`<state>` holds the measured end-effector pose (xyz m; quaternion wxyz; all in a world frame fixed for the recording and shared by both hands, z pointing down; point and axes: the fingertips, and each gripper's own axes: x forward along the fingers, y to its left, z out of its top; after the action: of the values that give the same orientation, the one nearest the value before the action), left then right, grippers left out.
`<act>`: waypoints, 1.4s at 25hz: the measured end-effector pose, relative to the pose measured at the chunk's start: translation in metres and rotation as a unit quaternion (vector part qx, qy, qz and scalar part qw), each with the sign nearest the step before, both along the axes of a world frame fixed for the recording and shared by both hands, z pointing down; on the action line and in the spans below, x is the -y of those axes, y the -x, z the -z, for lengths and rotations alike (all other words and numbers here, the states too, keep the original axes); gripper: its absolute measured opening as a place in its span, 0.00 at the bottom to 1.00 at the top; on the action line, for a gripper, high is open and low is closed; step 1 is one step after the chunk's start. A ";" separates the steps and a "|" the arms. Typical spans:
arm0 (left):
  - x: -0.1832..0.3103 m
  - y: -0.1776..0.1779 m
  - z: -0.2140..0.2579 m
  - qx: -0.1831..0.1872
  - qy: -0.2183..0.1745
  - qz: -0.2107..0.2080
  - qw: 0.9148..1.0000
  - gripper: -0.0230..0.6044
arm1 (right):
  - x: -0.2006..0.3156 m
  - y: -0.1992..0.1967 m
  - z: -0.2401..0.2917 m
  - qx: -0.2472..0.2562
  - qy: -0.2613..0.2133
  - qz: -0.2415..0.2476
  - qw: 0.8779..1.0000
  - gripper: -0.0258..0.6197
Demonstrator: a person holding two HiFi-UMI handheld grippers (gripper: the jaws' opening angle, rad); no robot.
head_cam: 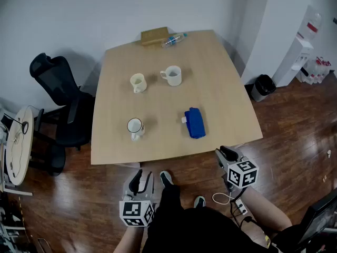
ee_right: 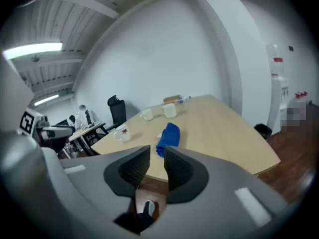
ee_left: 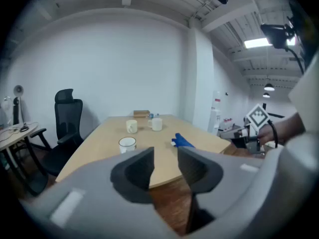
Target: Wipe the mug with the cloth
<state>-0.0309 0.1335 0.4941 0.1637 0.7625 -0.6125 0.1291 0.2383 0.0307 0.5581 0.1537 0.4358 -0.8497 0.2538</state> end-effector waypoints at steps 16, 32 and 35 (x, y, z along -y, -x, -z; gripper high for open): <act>0.145 0.145 -0.060 -0.063 0.081 -0.025 0.994 0.27 | 0.178 0.088 -0.127 -0.041 0.248 -0.019 0.968 0.32; 0.145 0.140 -0.116 -0.045 0.193 0.009 0.980 0.27 | 0.150 0.151 -0.138 -0.106 0.281 0.139 0.944 0.44; 0.146 0.133 -0.120 -0.045 0.204 0.006 0.978 0.27 | 0.132 0.165 -0.143 -0.121 0.287 0.205 0.928 0.44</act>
<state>-0.1643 -0.0129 0.6144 0.3438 0.7143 -0.5701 0.2156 0.0731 -0.1017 0.7007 0.4223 0.2169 -0.7862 0.3956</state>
